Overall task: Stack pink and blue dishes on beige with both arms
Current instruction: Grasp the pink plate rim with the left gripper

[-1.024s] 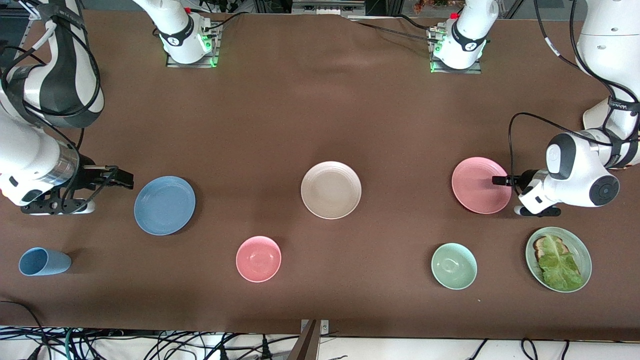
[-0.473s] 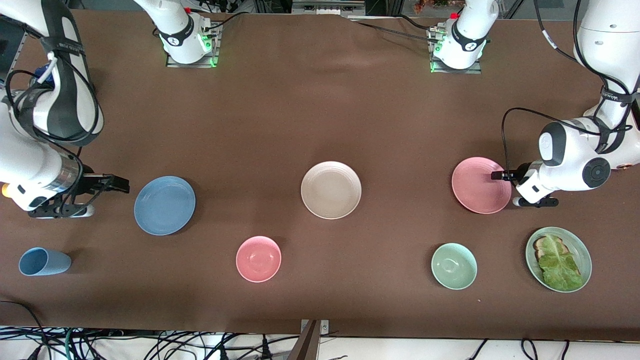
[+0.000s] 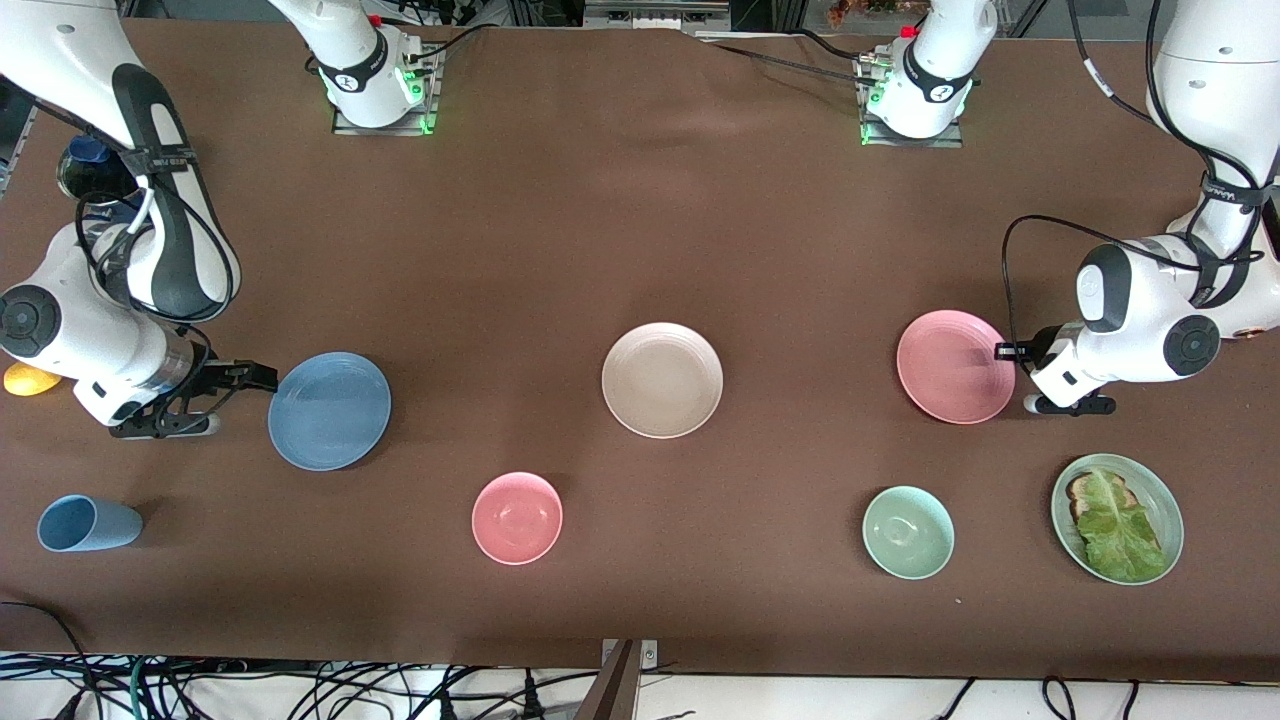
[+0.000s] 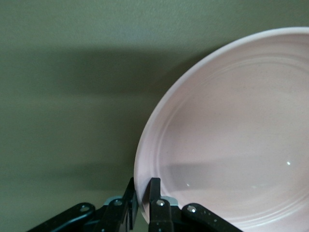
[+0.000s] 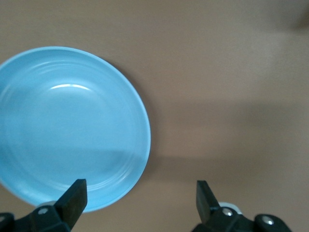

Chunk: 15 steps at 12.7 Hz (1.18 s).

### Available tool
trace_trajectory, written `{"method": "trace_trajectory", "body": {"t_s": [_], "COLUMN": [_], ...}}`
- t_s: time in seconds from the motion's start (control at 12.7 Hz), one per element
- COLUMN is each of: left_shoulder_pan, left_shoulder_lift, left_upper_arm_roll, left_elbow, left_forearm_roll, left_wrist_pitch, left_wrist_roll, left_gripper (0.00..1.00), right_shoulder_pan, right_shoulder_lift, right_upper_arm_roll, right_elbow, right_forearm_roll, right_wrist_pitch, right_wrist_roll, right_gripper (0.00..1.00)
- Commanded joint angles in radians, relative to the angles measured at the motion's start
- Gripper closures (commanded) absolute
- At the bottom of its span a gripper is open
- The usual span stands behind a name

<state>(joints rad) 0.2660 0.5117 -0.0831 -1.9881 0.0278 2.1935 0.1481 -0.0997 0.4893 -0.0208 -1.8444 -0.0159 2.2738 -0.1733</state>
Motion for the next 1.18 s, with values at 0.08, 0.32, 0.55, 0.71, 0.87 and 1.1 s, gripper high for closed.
{"method": "trace_trajectory", "body": {"t_s": [0.08, 0.32, 0.55, 0.71, 0.87, 1.1], "left_shoulder_pan": [-0.007, -0.007, -0.007, -0.007, -0.013, -0.108], "left_shoulder_lift": [-0.024, -0.044, -0.050, -0.050, -0.050, -0.015], "left_upper_arm_roll": [-0.010, -0.075, -0.159, -0.216, -0.286, -0.322], "left_elbow": [0.072, 0.155, 0.225, 0.279, 0.320, 0.389], "left_forearm_roll": [0.004, 0.003, 0.003, 0.000, -0.072, -0.158], "left_wrist_pitch": [-0.118, -0.254, -0.331, -0.389, -0.423, -0.422], "left_wrist_roll": [-0.019, -0.051, -0.180, -0.258, -0.364, -0.508], "left_gripper": [1.00, 1.00, 1.00, 1.00, 1.00, 1.00], "right_shoulder_pan": [-0.018, -0.020, -0.021, -0.021, -0.020, -0.021], "right_shoulder_lift": [0.047, 0.101, 0.114, 0.115, 0.115, 0.121], "right_upper_arm_roll": [0.013, 0.016, 0.016, 0.016, 0.016, 0.016], "right_elbow": [-0.002, 0.001, 0.004, 0.002, 0.001, -0.001], "right_forearm_roll": [0.007, 0.036, 0.036, 0.036, 0.036, 0.036], "right_wrist_pitch": [0.088, 0.157, 0.167, 0.167, 0.165, 0.165], "right_wrist_roll": [-0.018, -0.020, -0.022, -0.022, -0.023, -0.023], "right_gripper": [0.00, 0.03, 0.08, 0.17, 0.25, 0.33]}}
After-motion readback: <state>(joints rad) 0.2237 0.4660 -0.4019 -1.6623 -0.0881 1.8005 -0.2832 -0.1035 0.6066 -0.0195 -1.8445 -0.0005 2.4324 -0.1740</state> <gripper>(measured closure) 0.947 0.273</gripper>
